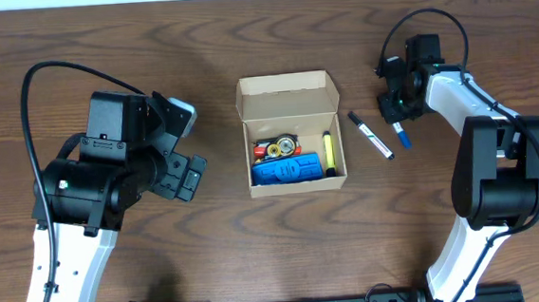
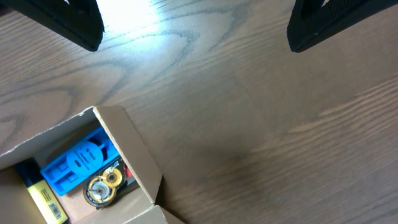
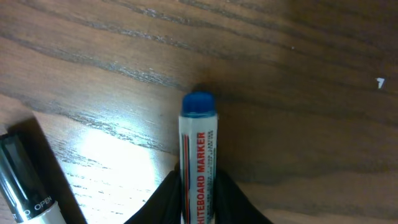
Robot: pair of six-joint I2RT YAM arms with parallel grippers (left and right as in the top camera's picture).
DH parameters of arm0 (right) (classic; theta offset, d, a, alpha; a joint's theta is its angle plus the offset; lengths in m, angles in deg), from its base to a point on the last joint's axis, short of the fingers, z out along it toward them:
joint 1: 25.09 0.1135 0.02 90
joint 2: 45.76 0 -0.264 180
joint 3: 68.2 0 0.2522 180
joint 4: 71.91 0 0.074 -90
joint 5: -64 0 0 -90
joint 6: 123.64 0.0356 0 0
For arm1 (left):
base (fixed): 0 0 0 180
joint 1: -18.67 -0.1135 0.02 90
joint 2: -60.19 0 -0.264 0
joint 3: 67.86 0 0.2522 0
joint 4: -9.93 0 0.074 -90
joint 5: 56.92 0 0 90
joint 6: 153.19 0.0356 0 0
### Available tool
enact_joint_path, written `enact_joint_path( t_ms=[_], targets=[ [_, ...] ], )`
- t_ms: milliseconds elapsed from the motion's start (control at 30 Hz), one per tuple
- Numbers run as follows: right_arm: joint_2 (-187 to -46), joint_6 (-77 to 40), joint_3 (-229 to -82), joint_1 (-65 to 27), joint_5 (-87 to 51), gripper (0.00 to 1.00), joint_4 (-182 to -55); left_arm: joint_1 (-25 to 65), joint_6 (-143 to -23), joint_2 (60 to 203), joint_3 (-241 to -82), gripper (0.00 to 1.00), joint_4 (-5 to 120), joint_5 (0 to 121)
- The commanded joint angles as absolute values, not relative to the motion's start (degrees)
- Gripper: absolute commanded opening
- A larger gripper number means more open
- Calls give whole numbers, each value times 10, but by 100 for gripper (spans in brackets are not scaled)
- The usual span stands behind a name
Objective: Pack container
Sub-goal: 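Lower the right gripper and grasp the blue whiteboard marker, then carry the blue marker into the box and release it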
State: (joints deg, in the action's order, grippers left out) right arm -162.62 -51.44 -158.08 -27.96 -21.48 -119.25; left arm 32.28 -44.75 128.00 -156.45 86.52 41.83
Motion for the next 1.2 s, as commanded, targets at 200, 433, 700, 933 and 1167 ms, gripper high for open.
enact_joint_path(
  t_ms=[200,433,700,933,1167],
  targets=[
    [-1604,-484,-1600,-284,-214,9,-1220,321,-441,1278,-1570,95,867,417],
    [-1521,-485,-1672,-270,-184,7,-1261,321,-441,1278,-1570,95,867,417],
    [-1425,-531,-1704,-181,-133,7,-1271,321,-441,1278,-1570,95,867,417],
    [-1418,-607,-1703,-61,-94,5,-1333,321,-441,1278,-1570,95,867,416],
    [-1450,-681,-1703,27,-94,10,-1388,321,-441,1278,-1570,95,867,417]
  ],
)
